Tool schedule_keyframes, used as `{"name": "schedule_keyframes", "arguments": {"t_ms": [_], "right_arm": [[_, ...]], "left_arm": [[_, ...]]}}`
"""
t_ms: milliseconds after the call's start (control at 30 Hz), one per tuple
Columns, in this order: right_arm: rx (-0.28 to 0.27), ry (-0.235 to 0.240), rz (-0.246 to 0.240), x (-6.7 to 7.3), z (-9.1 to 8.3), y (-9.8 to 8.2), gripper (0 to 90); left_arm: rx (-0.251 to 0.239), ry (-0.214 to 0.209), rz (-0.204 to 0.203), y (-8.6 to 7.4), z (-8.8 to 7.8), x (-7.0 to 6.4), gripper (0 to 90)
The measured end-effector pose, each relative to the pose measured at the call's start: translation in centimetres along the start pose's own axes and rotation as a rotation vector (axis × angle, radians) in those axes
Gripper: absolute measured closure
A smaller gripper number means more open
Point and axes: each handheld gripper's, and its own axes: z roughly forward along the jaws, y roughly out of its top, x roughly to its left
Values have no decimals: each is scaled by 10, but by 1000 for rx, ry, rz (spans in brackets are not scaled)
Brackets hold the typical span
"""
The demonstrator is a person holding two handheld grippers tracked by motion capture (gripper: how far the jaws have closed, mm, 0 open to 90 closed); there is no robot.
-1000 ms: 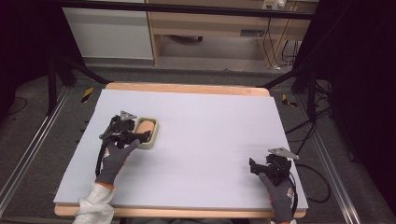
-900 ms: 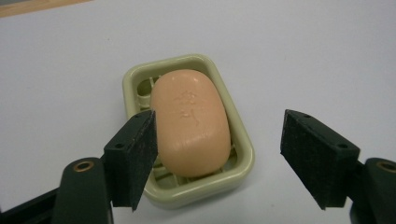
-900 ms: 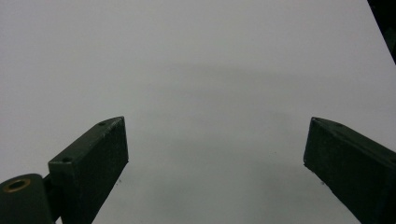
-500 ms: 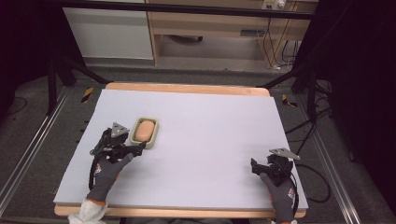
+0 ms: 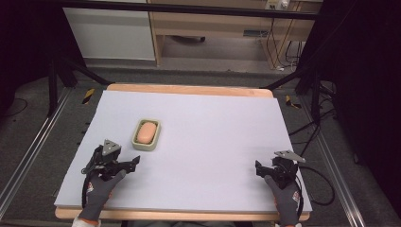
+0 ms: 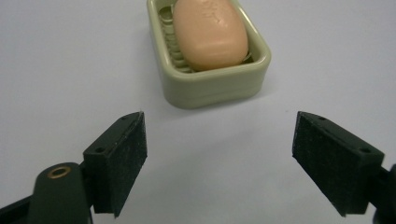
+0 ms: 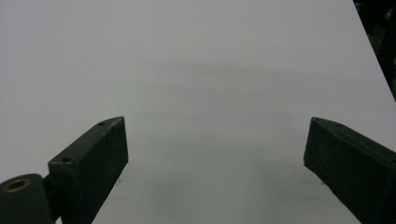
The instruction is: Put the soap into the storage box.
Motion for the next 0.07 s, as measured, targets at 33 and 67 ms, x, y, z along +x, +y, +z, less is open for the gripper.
{"name": "schedule_keyframes", "arguments": {"t_ms": [33, 67], "right_arm": [[0, 0, 0, 0, 0, 0, 68], [1, 0, 2, 0, 0, 0, 67]], "left_arm": [[3, 2, -1, -1, -1, 1, 172], [4, 8, -1, -2, -2, 3, 171]]}}
